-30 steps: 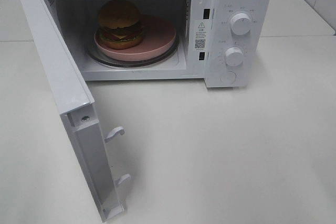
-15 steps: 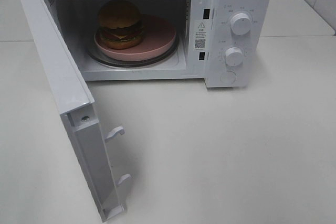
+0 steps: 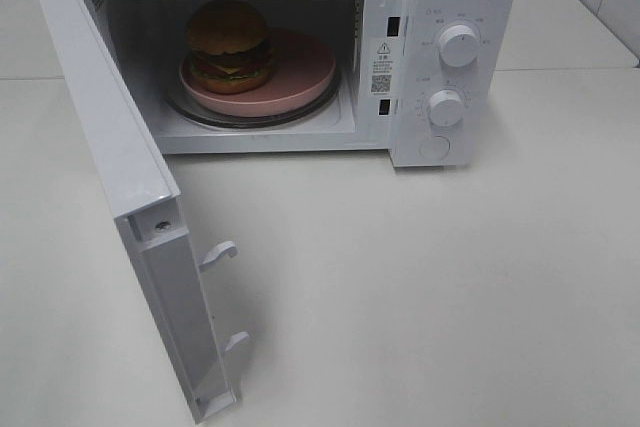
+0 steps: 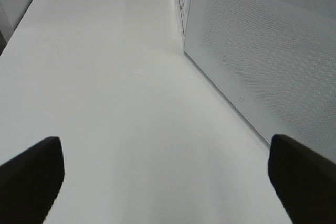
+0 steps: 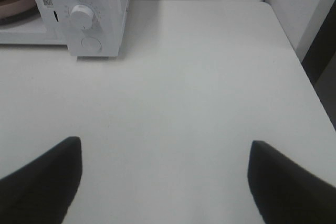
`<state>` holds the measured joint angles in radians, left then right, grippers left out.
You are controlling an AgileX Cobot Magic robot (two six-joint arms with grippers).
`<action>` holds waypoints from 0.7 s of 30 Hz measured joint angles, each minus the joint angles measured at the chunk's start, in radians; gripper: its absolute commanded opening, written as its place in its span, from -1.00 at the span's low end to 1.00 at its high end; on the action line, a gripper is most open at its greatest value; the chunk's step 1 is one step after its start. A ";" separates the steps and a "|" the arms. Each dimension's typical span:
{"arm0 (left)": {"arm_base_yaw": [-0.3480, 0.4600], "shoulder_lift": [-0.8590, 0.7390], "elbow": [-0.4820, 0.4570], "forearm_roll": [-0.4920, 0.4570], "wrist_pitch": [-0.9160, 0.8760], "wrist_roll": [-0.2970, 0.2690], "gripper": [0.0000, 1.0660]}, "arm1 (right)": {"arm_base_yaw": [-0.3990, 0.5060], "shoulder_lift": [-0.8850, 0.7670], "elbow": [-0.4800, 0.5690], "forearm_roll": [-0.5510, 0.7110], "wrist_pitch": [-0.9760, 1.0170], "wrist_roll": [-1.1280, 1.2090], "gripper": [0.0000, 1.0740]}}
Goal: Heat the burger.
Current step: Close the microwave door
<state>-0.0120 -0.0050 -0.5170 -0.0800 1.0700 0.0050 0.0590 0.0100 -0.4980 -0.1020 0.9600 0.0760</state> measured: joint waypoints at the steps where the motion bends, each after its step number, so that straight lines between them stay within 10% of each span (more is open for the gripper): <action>1: 0.000 0.000 0.000 0.001 0.000 0.000 0.83 | -0.007 -0.009 0.000 0.000 0.002 0.000 0.42; 21: 0.000 0.000 0.000 0.001 0.000 0.000 0.83 | -0.016 -0.015 0.005 0.002 0.007 0.000 0.31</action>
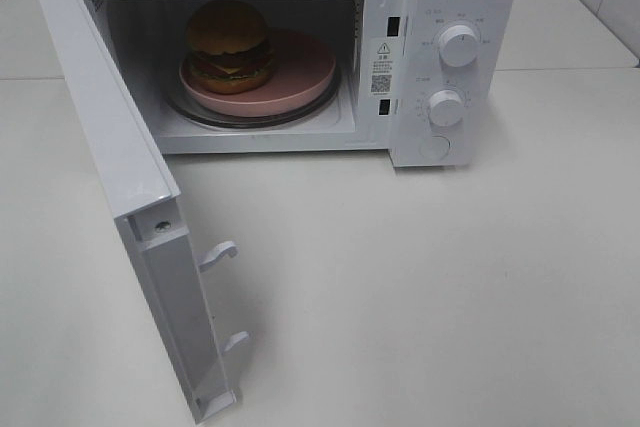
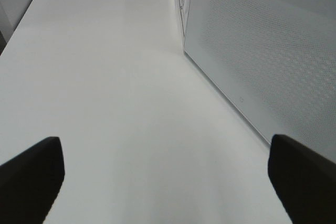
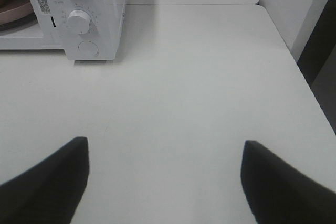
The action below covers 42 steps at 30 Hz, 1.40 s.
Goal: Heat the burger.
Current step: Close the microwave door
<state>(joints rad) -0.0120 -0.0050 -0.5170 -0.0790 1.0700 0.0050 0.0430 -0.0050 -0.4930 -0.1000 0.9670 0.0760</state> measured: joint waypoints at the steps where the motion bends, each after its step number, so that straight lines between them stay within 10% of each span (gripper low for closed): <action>1: 0.000 0.000 0.000 0.000 0.000 0.000 0.83 | 0.000 0.000 0.000 0.000 0.000 0.000 0.31; 32: 0.000 0.000 0.000 0.001 0.000 -0.005 0.76 | 0.000 0.000 0.000 0.000 0.000 0.000 0.31; 38: 0.000 0.000 -0.038 0.002 -0.089 -0.005 0.10 | 0.000 0.000 0.000 0.000 0.000 0.000 0.31; 42: 0.000 0.000 -0.040 0.010 -0.165 -0.005 -0.68 | 0.000 0.000 0.000 0.000 0.000 0.000 0.31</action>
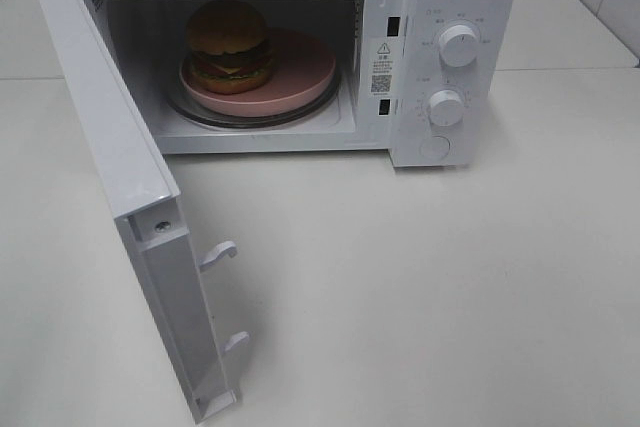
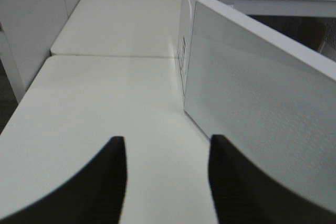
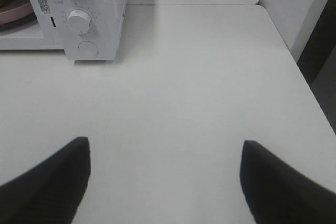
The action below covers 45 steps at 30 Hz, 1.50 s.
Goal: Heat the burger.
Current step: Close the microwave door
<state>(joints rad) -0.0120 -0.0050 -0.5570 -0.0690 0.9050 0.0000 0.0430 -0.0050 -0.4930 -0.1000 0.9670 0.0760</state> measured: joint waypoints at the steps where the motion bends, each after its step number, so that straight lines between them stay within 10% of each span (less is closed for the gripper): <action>1: 0.000 0.000 0.000 0.008 -0.027 0.000 -0.80 | 0.000 0.000 0.000 0.000 0.000 0.000 0.31; 29: 0.000 0.679 0.303 0.011 -1.215 -0.008 -1.00 | 0.000 0.000 0.000 0.000 0.000 0.000 0.31; 45: 0.000 1.247 0.310 0.449 -1.766 -0.308 -1.00 | 0.000 0.000 0.000 0.000 0.000 0.000 0.31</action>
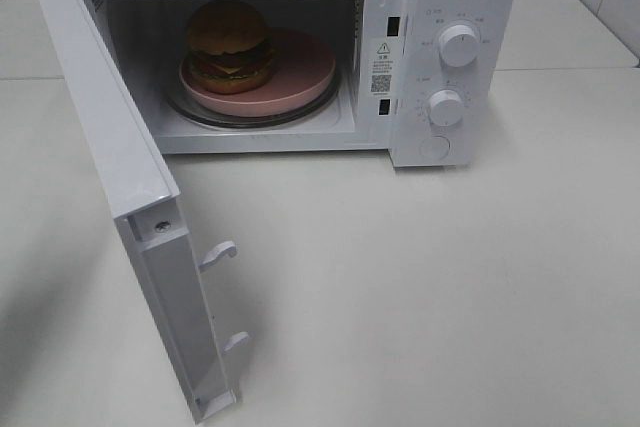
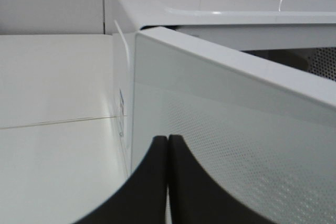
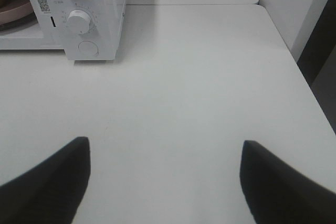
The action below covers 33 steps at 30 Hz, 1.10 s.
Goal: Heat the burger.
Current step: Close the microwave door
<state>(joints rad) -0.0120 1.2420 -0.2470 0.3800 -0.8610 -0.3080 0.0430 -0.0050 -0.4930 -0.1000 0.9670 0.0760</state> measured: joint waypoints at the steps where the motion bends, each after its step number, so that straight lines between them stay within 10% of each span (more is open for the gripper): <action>1: 0.000 0.000 0.000 0.000 0.000 0.000 -1.00 | 0.000 0.000 0.000 0.000 0.000 0.000 0.31; 33: -0.058 0.473 -0.202 0.193 -0.176 0.002 -1.00 | 0.000 0.000 0.000 0.000 0.000 0.000 0.31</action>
<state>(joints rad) -0.0700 1.7150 -0.4490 0.5730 -1.0370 -0.3060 0.0430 -0.0050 -0.4930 -0.1000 0.9670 0.0760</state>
